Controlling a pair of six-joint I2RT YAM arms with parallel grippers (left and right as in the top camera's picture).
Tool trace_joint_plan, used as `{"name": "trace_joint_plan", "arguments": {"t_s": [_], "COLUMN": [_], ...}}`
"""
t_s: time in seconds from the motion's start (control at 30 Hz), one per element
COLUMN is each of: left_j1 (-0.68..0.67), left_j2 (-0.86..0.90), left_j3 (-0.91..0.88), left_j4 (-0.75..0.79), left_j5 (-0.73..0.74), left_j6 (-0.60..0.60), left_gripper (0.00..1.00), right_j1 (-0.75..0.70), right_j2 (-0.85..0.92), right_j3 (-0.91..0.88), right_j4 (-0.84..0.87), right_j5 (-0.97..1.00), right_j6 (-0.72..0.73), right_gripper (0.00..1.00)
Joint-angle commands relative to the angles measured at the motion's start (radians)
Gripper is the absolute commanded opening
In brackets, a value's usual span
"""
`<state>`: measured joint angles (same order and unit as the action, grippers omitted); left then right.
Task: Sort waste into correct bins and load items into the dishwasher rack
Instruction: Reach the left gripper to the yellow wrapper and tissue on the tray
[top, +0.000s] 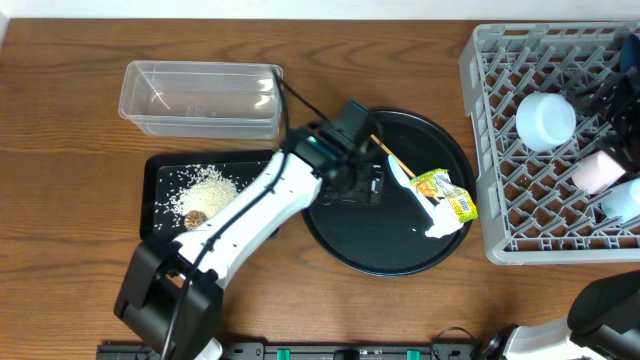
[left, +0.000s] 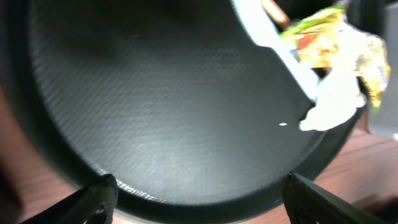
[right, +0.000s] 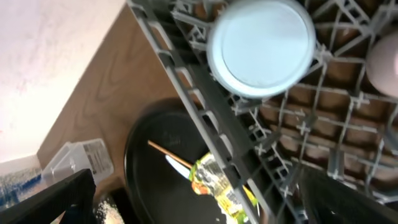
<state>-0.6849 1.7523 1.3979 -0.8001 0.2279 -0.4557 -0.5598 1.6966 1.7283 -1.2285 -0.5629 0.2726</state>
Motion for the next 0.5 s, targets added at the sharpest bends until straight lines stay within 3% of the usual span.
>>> {"name": "trace_joint_plan", "arguments": {"t_s": [0.0,0.47], "left_j1": [-0.043,-0.283], "left_j2": [-0.007,0.094], "left_j3": [-0.003,-0.003], "left_j4": [0.045,0.175], "left_j5": [-0.035,-0.064], "left_j6": [-0.022,0.065], "left_gripper": [0.86,0.86], "right_j1": [-0.003,-0.004], "right_j2": [-0.017,-0.017], "right_j3": [0.015,0.015], "right_j4": [-0.005,-0.005], "right_j5": [0.047,0.156], "right_j6": [-0.023,-0.023], "right_gripper": [0.99,0.99]}}
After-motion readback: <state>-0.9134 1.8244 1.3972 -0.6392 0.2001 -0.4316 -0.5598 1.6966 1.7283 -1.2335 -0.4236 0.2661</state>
